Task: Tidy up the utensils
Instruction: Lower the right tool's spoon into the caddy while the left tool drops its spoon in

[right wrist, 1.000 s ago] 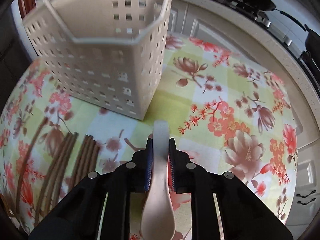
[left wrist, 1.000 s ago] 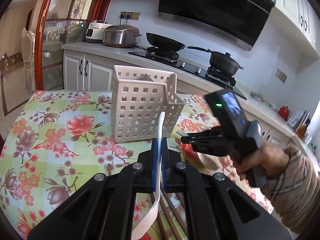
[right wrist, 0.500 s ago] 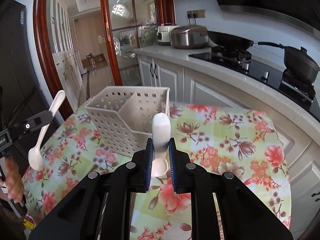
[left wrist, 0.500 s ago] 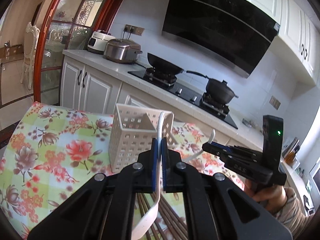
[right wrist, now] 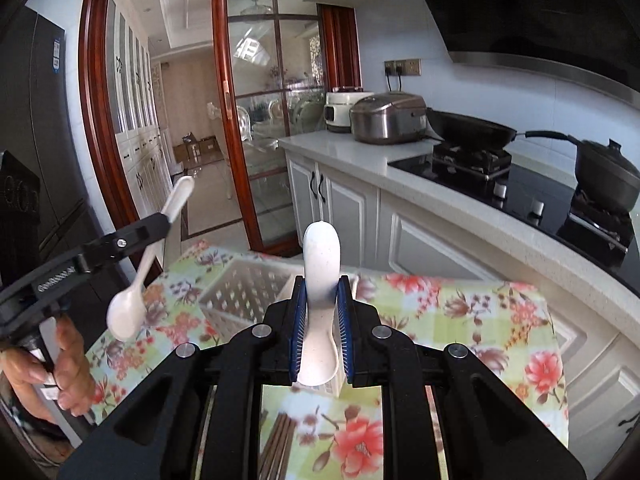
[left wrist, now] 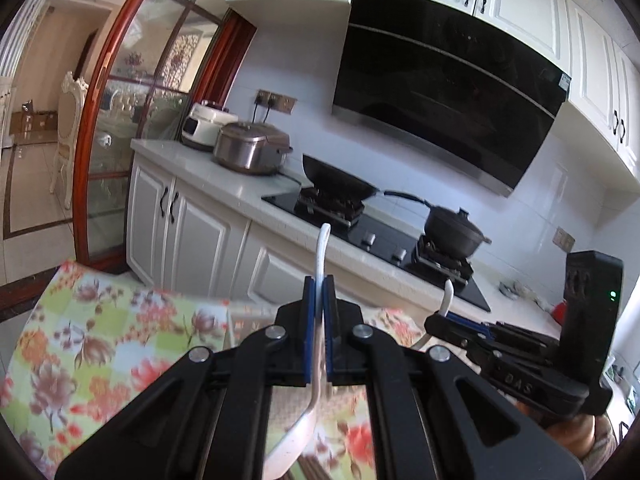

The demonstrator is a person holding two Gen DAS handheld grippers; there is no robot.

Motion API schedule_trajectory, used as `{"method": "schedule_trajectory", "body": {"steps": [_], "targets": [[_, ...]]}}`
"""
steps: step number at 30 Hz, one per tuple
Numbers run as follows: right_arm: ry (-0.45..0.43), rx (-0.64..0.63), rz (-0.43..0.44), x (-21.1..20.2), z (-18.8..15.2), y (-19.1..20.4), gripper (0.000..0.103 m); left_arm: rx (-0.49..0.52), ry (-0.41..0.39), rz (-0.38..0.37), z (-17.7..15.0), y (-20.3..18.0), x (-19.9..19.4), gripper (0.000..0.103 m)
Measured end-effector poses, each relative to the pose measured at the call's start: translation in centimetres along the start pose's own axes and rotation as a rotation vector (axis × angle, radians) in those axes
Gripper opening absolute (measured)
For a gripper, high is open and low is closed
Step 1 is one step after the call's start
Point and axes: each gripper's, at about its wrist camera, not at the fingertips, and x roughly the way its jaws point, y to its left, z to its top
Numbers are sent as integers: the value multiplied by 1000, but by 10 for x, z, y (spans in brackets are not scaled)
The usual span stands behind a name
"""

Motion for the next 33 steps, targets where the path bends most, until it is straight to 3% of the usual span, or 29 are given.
{"method": "schedule_trajectory", "body": {"steps": [9,15,24,31,33], "targets": [[-29,1,36,24,18,-2,15,-50,-135,-32,13,5,26,4],[11,-3,49,47,8,-6,15,-90,-114,21,-2,14,57,4],[41,31,74,60,-6,-18,15,-31,-84,73,-22,13,50,4],[74,17,79,72,-7,-11,16,-57,-11,127,-39,32,56,4],[89,14,82,78,-6,-8,19,-55,7,150,-42,34,57,13]]}}
